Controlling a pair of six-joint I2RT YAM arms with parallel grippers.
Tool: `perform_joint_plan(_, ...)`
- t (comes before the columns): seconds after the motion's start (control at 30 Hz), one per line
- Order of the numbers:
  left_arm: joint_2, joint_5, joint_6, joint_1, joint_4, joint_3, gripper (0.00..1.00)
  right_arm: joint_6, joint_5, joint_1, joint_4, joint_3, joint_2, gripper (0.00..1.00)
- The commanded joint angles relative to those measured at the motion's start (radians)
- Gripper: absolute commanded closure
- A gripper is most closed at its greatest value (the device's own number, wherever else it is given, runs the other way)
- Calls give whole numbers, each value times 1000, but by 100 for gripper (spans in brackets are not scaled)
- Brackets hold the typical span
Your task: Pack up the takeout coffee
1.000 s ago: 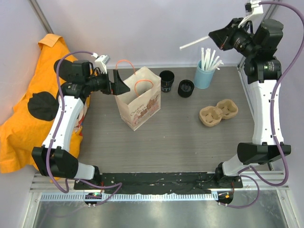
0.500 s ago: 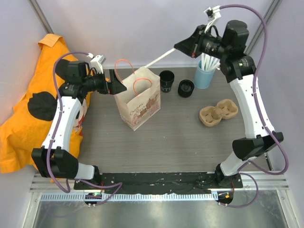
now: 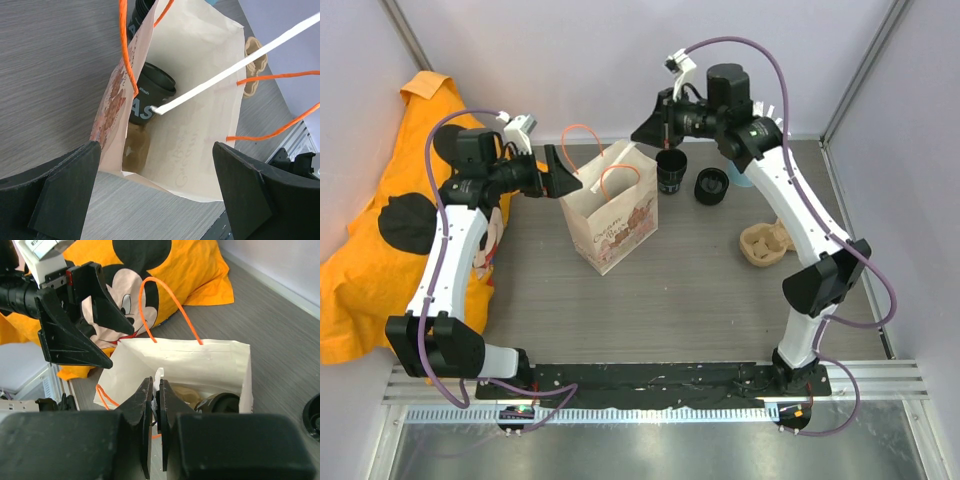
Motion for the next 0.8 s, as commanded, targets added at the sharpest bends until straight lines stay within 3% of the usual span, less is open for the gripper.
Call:
perform_joint_plan(0.0, -41, 19, 1, 11, 42, -11, 0, -80, 65, 41, -25, 85, 20, 89)
perform_joint_plan(0.37, -56, 20, -1, 19, 54, -34, 0, -260, 246, 180, -102, 123, 63, 89)
perform_joint_plan(0.77, -73, 34, -9, 19, 68, -48, 0, -304, 287, 232, -108, 148, 145, 89)
